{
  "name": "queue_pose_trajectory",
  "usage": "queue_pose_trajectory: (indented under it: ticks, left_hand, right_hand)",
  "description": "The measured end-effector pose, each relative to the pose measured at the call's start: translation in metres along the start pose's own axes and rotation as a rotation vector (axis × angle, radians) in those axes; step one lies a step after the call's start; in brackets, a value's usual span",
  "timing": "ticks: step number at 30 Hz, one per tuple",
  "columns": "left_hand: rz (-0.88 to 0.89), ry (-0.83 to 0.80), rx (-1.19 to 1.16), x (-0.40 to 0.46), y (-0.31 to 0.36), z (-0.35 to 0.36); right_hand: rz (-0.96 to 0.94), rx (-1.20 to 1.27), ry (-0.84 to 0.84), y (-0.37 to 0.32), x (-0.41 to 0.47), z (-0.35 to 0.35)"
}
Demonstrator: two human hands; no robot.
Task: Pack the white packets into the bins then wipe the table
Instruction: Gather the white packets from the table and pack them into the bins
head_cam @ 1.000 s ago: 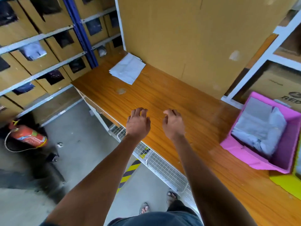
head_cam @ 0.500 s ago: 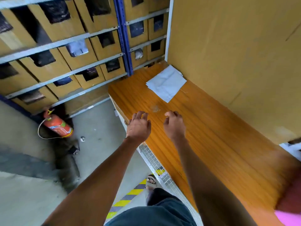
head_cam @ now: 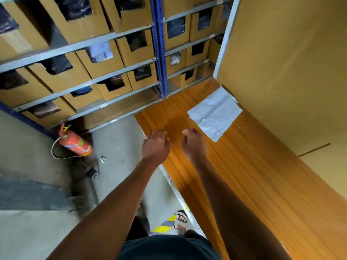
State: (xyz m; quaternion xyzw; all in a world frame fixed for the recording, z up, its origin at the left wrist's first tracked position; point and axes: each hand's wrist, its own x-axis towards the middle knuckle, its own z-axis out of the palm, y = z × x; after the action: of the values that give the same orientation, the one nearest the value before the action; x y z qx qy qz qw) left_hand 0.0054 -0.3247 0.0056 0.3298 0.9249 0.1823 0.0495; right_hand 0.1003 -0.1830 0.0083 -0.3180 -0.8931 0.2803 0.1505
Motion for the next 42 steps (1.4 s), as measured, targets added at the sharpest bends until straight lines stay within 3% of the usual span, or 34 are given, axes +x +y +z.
queue_pose_trajectory:
  ticks: [6,12,16,22,33,42]
  left_hand:
    - [-0.035,0.024,-0.004,0.062,-0.055,-0.014]
    - [-0.034,0.101,-0.051,0.113,-0.161,-0.021]
    - [-0.051,0.015,-0.067,0.143,-0.222,-0.030]
    - [-0.066,-0.144,-0.043,0.188,-0.301,-0.039]
    - [-0.083,-0.322,-0.020,0.286,-0.370,-0.022]
    - [-0.030,-0.402,0.026,0.386,-0.415,0.049]
  right_hand:
    - [-0.058,0.040,-0.018,-0.049,0.048,0.051]
    - [-0.087,0.033,0.009,-0.115,0.092,0.135]
    - [-0.148,0.039,0.021,-0.165,0.117,0.191]
    - [0.003,0.026,-0.070,-0.221,0.148,0.263]
    - [0.253,-0.049,-0.271,-0.223,0.239,0.338]
    - [0.451,-0.039,-0.351,-0.182,0.342,0.428]
